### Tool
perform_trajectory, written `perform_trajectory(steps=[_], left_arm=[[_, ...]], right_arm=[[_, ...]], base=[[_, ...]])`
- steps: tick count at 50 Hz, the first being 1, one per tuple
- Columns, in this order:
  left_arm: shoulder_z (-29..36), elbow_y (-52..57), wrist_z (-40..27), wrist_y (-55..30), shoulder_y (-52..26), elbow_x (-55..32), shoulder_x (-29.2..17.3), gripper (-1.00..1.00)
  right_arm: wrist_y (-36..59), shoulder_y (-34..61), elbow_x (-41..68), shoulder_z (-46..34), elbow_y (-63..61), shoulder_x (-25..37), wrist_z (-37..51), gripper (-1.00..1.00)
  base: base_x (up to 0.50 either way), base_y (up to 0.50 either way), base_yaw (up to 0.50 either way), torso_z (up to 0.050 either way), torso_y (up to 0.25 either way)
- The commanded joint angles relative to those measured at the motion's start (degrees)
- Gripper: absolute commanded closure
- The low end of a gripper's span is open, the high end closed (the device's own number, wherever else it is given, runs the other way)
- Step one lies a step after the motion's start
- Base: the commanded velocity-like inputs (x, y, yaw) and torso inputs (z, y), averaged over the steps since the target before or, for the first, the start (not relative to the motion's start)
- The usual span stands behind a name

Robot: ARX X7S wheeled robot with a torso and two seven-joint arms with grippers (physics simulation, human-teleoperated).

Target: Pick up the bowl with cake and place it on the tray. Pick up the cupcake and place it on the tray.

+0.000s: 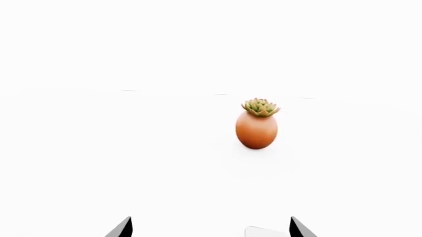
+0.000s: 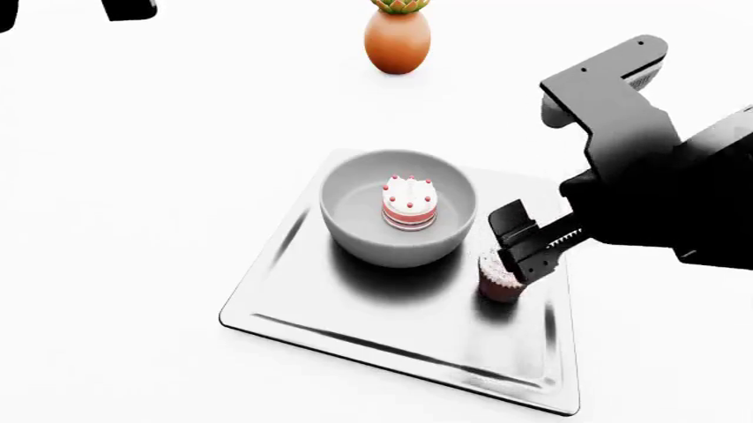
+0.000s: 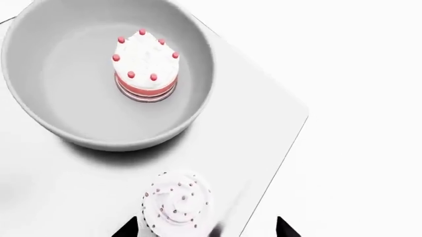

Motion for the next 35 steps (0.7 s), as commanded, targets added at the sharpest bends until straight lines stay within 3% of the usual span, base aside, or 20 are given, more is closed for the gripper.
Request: perform_trajectory(steps=[1,15,28,35], left_arm=[[-0.83,0.43,-0.7,-0.71,-0.37,-1.14,-0.09,-1.0],[-2.63,8.11,-2.02,-1.57,-0.12,-5.54,-4.7,-1.0],[-5.76,23.75,-3.66,0.01,0.46,-11.91,-14.88,-1.0],[-6.86,34.04,-0.38,0.38,1.97,-13.82,-19.94,-1.0]], right_arm=[[-0.56,7.33,8.73,0.19,-3.3,3.1,4.42,-1.0],[-4.92,16.16,17.07,3.91,-11.1,7.96,8.5,-1.0],[-10.05,17.35,20.05,8.65,-20.82,14.96,8.92,-1.0],[-13.3,17.05,20.69,11.54,-26.83,18.14,8.14,-1.0]], base=[[0.0,0.0,0.0,0.0,0.0],[0.0,0.0,0.0,0.0,0.0],[0.0,0.0,0.0,0.0,0.0],[0.0,0.0,0.0,0.0,0.0]])
